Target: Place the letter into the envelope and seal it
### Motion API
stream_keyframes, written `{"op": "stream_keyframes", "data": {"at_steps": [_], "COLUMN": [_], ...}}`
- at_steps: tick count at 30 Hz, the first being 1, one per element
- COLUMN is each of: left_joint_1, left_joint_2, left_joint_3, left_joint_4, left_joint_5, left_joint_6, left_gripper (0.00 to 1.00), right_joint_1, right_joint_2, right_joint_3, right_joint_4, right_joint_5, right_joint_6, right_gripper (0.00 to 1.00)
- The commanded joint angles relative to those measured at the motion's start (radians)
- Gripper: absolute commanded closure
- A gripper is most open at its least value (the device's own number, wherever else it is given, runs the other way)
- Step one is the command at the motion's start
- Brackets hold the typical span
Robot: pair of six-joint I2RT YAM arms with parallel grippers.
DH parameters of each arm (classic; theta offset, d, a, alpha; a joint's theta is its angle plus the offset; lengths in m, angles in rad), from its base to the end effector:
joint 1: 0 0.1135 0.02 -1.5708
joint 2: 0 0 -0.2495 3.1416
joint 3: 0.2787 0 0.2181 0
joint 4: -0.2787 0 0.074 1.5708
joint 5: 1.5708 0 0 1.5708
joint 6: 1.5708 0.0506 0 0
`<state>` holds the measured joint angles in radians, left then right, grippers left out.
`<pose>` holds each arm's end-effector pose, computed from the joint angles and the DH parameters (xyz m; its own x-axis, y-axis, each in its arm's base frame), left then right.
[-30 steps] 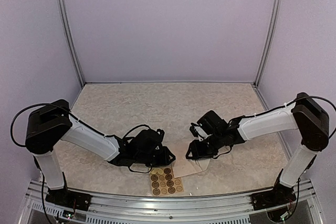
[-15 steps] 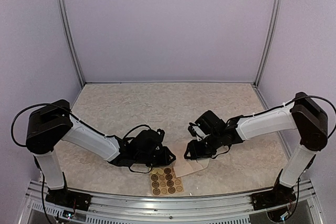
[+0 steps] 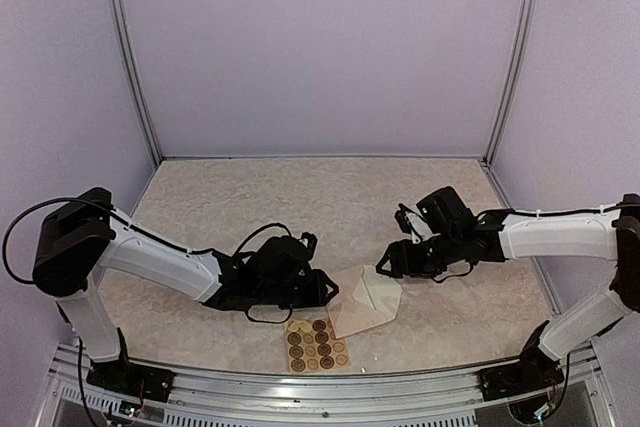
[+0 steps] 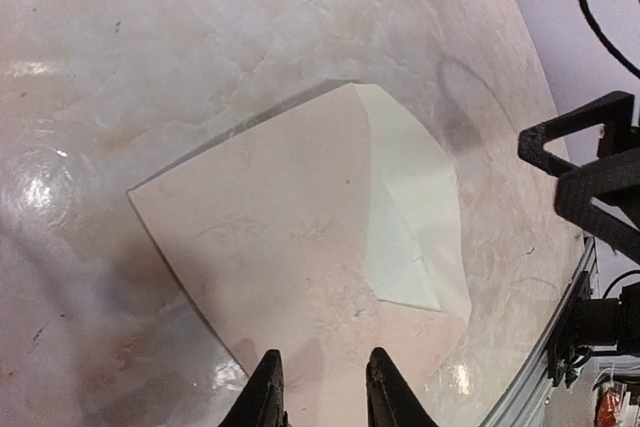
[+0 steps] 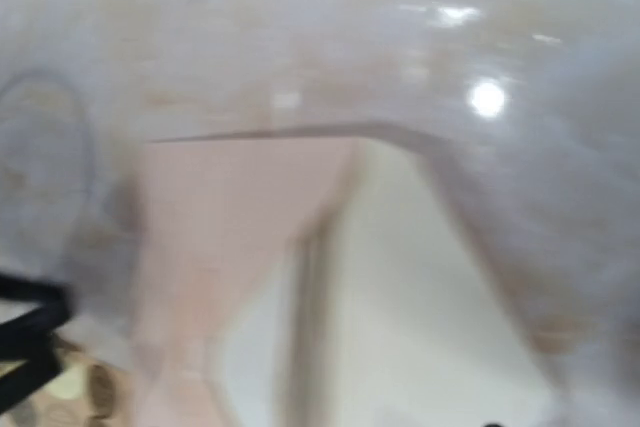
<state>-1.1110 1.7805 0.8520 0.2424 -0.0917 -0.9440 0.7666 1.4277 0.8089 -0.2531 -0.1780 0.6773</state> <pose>0.1558 -0.3043 0.1468 -0.8622 -0.0763 -0.5008 0.2773 0.7562 -0.5926 0.1880 0.1935 0.1929 -0.9090 -0.0191 -0.4164 -0.2504 0.8236 0.5088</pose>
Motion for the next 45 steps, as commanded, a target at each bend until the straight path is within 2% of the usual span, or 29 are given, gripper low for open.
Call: {"op": "stream_keyframes", "data": {"at_steps": [1,6,12,21,30,45], "left_joint_1": [-0.031,-0.043,-0.04,-0.023,-0.02,-0.02], "left_joint_2": [0.022,0.114,0.189,0.237,0.228,0.231], "left_joint_3": [0.091,0.148,0.179,0.108,0.092,0.102], "left_joint_4": [-0.017,0.013,0.041,0.062,0.064,0.064], "left_joint_5": [0.015,0.074,0.086,0.086,0.102,0.109], "left_joint_6": [0.046,0.056,0.082,0.049,0.047,0.047], "left_gripper": [0.74,0.75,0.78,0.79,0.79,0.8], "right_joint_1": [-0.088,-0.153,-0.202,-0.246,-0.247,-0.19], "right_joint_2": [-0.014,0.016,0.086,0.162,0.229,0.179], "right_joint_3": [-0.082,-0.125,-0.127,-0.11,-0.114,-0.115], "right_joint_4": [0.065,0.16,0.21,0.237,0.251,0.328], "right_joint_5": [-0.118,-0.223,-0.272,-0.308,-0.418,-0.565], "right_joint_6": [-0.048,-0.074,-0.109,-0.148,-0.145,-0.109], "right_gripper": [0.36,0.38,0.39,0.4,0.42,0.45]}}
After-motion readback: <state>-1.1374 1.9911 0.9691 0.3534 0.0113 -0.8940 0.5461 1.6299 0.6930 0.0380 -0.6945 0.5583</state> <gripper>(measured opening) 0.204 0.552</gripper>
